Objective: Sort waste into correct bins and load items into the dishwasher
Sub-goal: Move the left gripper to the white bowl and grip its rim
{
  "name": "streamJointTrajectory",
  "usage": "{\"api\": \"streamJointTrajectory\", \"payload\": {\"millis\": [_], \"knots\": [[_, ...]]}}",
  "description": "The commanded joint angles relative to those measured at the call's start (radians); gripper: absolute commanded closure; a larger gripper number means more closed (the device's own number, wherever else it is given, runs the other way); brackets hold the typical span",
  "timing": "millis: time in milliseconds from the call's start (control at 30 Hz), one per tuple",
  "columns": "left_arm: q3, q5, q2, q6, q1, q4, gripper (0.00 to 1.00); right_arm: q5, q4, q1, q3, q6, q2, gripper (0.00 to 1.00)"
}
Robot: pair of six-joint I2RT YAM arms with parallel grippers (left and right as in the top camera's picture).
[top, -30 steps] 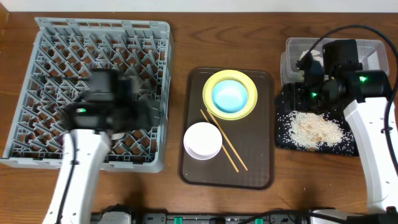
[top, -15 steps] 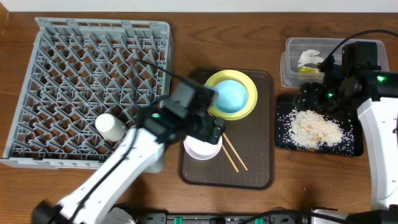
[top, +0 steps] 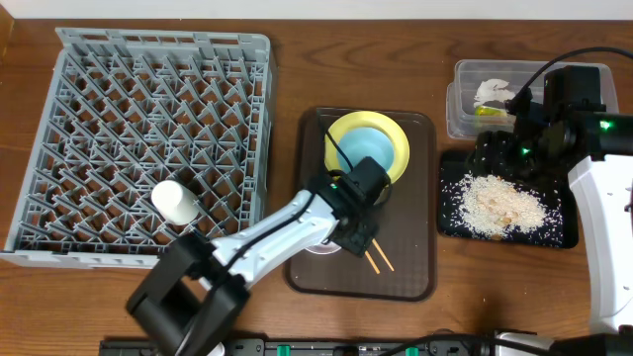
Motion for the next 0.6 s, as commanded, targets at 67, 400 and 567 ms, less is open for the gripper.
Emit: {"api": "streamJointTrajectory", "payload": {"millis": [67, 400, 567], "knots": [[0.006, -0.061, 0.04, -0.005, -0.005, 0.003, 0.57, 0.006, -0.002, -0.007, 0.018, 0.011, 0.002, 0.26], [-0.007, -0.122, 0.041, -0.014, -0.006, 0.015, 0.62, 0.006, -0.008, -0.007, 0.018, 0.01, 0.002, 0.26], [-0.024, -0.122, 0.042, -0.029, -0.01, 0.014, 0.63, 0.006, -0.008, -0.007, 0.018, 0.01, 0.002, 0.26]]}}
